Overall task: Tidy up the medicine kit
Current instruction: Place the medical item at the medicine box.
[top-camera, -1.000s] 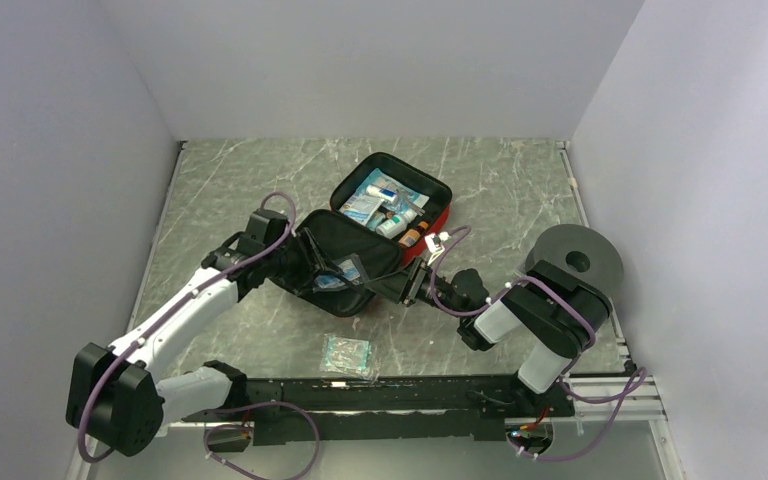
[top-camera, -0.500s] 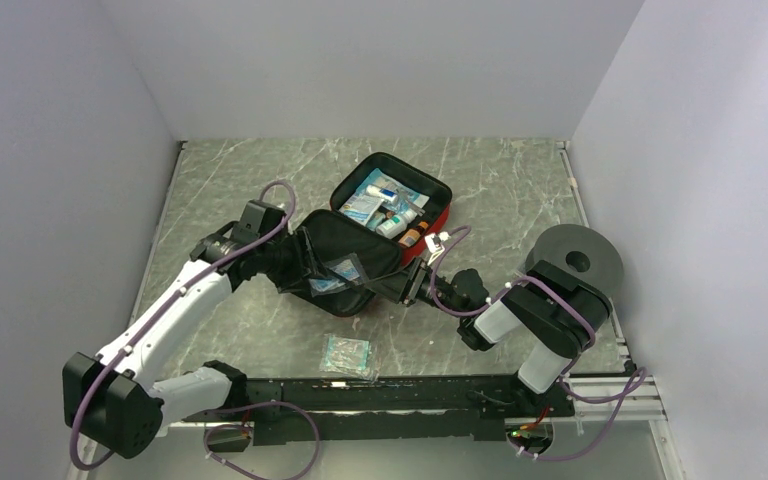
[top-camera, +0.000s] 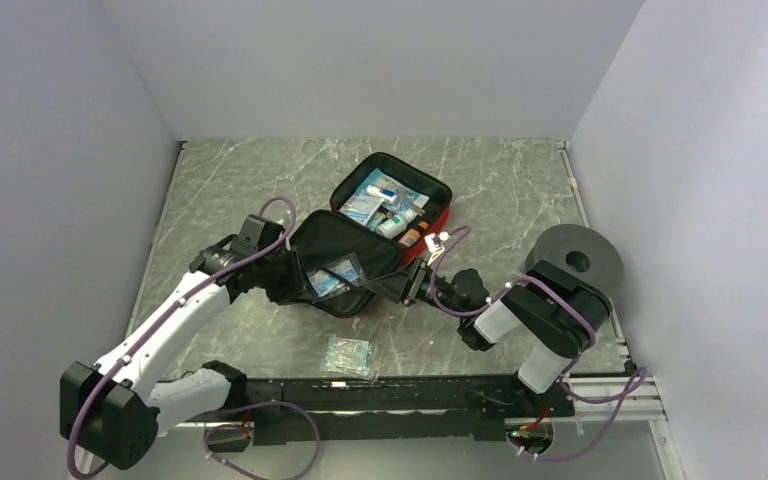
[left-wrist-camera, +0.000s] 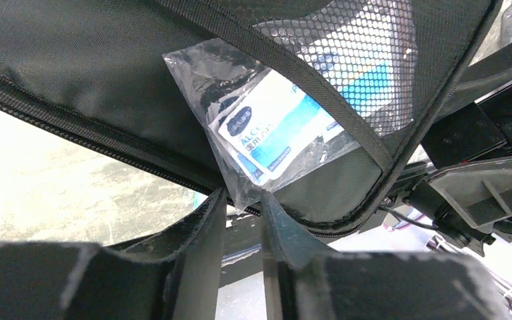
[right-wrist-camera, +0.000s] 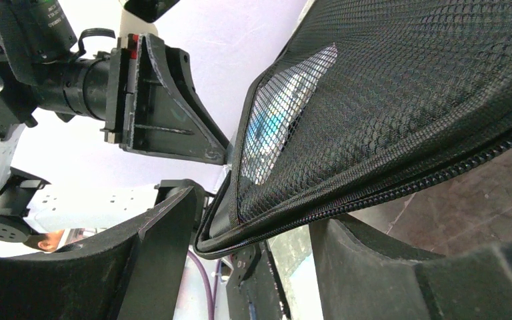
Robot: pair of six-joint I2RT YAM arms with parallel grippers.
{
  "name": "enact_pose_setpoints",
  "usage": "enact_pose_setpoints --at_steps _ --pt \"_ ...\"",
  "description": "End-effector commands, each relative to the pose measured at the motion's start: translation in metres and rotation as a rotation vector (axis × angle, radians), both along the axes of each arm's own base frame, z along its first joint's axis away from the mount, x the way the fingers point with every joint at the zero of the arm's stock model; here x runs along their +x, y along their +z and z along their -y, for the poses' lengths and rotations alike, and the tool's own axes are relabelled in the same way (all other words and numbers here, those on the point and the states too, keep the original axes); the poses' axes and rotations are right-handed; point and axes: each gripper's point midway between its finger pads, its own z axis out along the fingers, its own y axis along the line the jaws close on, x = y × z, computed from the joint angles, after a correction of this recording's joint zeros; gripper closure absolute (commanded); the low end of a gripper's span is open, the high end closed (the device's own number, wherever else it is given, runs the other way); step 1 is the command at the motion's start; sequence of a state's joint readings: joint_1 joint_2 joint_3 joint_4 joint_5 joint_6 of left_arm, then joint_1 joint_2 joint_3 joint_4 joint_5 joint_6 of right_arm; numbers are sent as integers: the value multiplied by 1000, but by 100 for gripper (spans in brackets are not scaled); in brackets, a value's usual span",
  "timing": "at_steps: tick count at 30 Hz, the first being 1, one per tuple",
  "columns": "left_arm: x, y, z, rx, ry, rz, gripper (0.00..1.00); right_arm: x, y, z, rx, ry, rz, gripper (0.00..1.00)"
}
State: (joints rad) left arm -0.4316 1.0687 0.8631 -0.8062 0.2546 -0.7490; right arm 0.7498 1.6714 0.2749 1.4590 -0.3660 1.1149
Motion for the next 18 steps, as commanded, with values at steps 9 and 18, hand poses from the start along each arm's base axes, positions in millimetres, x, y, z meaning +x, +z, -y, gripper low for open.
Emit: enact_pose_setpoints --at_steps 9,18 --pt "16 2 15 -47 -32 42 84 -3 71 6 198 -10 223 35" --pt "30 7 34 -122 -51 49 91 -2 70 5 197 -14 220 35"
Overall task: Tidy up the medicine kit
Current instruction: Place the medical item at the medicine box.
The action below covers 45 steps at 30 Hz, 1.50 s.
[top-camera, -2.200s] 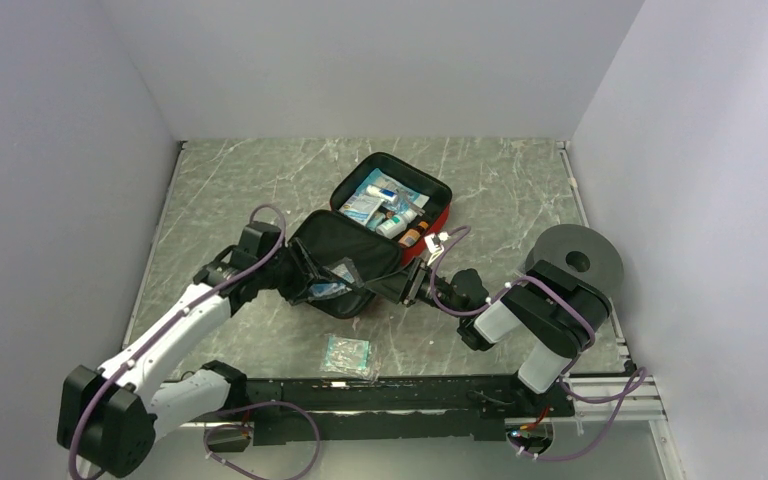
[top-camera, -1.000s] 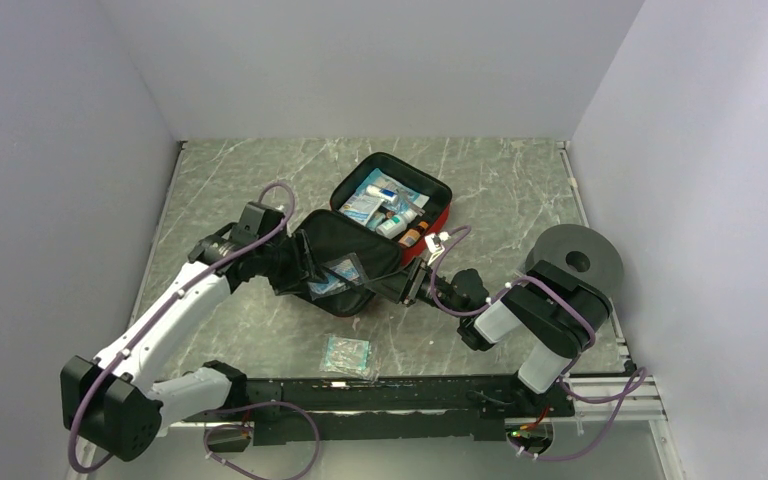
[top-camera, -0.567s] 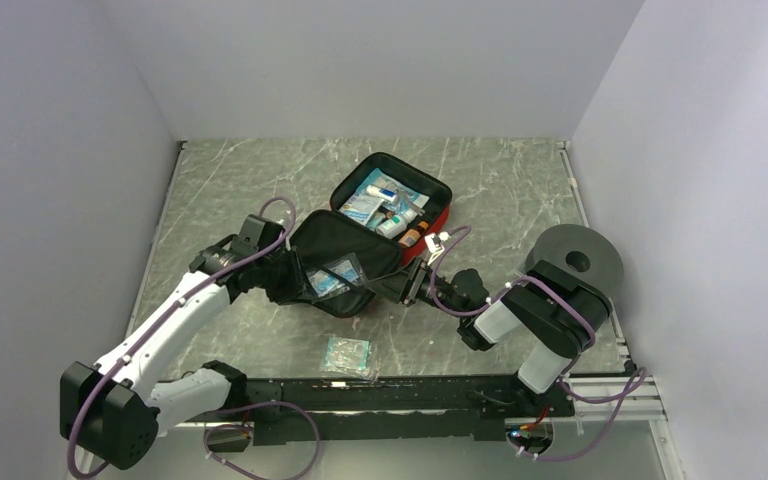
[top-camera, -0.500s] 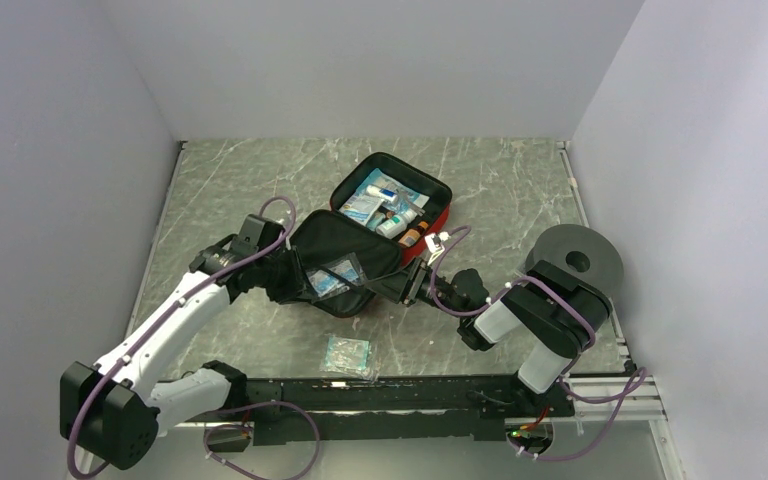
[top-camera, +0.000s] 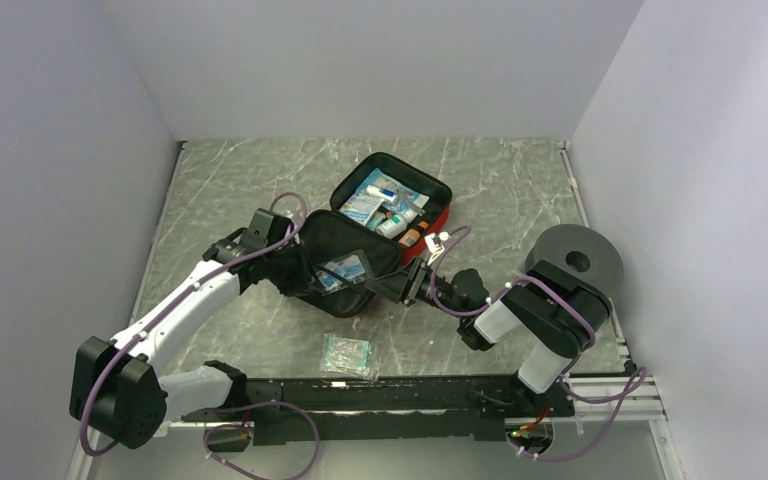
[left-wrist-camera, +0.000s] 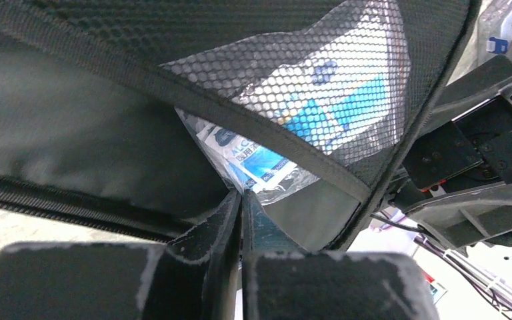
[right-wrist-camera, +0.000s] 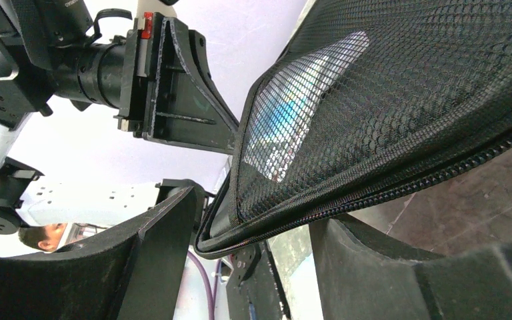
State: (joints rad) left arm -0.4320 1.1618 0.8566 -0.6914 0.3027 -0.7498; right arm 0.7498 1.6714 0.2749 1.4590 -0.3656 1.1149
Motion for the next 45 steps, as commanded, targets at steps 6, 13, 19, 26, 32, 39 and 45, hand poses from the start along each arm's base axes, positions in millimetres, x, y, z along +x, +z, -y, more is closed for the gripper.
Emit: enact_pose_setpoints --at_steps 6,13,19,26,32,39,45 --pt "18 24 37 -140 -56 58 92 -2 72 5 200 -13 225 35" --pt "26 30 55 -167 -72 67 93 -2 70 6 196 -16 222 35" --pt "29 34 63 -180 -89 74 92 -1 68 7 191 -20 216 35" --pt "14 47 48 -143 -98 113 70 2 64 7 187 -29 201 35" --pt "-7 57 27 -93 -109 158 58 2 64 7 190 -30 195 35" --pt "-43 53 -2 -38 -112 171 53 4 61 7 188 -35 174 35" --pt "-74 33 -23 -40 -72 158 48 5 60 6 188 -32 167 35"
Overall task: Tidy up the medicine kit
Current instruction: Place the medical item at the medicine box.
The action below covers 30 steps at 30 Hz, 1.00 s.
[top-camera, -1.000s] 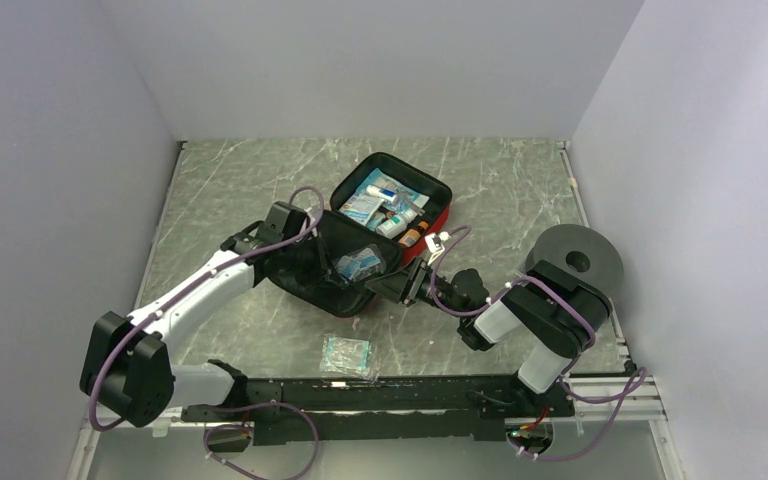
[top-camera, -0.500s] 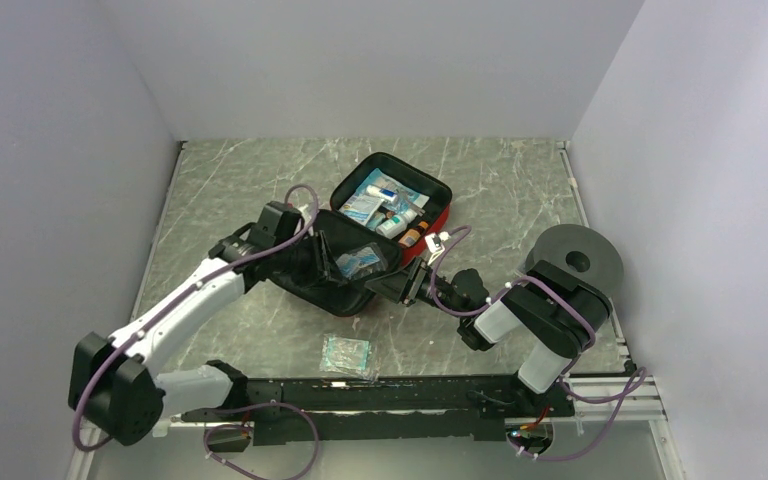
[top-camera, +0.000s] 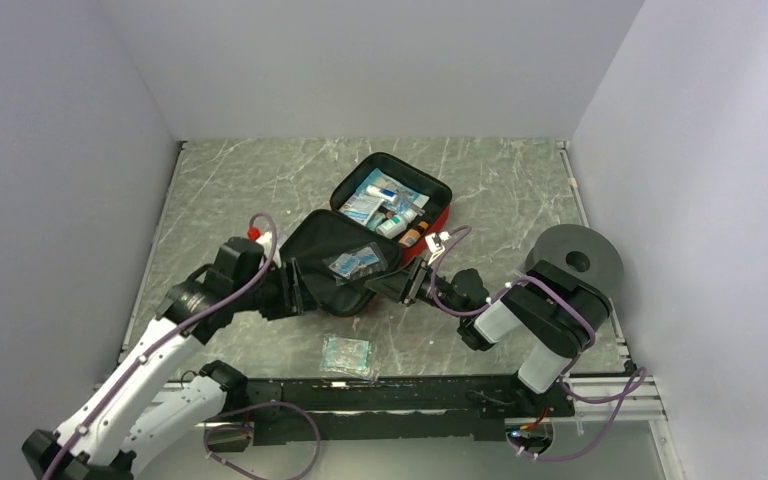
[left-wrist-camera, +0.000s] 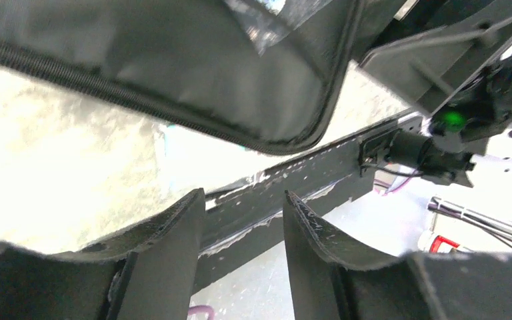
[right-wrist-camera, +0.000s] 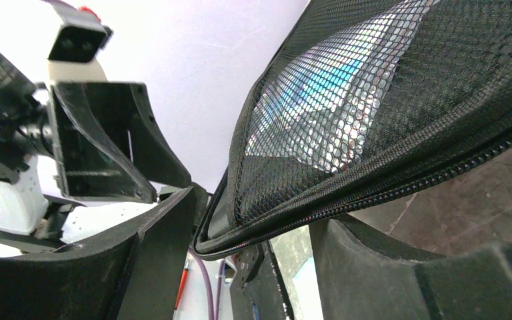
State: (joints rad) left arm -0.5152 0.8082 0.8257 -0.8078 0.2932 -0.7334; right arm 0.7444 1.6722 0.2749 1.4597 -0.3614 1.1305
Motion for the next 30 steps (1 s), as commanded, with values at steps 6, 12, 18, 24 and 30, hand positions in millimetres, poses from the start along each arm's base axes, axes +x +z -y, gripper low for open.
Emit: enact_pose_setpoints --at_steps 6,12,18,24,30 --pt "-47 -47 -25 4 42 -74 39 3 59 4 180 -17 182 35" --pt "-58 -82 -16 -69 37 -144 34 4 57 3 176 -16 178 35" --pt "-55 -101 -12 -76 43 -167 33 1 58 5 175 -17 187 35" --pt "-52 -119 -6 -93 45 -193 32 1 59 6 176 -19 188 35" --pt "-52 -137 -3 -88 43 -225 32 0 59 8 175 -22 192 35"
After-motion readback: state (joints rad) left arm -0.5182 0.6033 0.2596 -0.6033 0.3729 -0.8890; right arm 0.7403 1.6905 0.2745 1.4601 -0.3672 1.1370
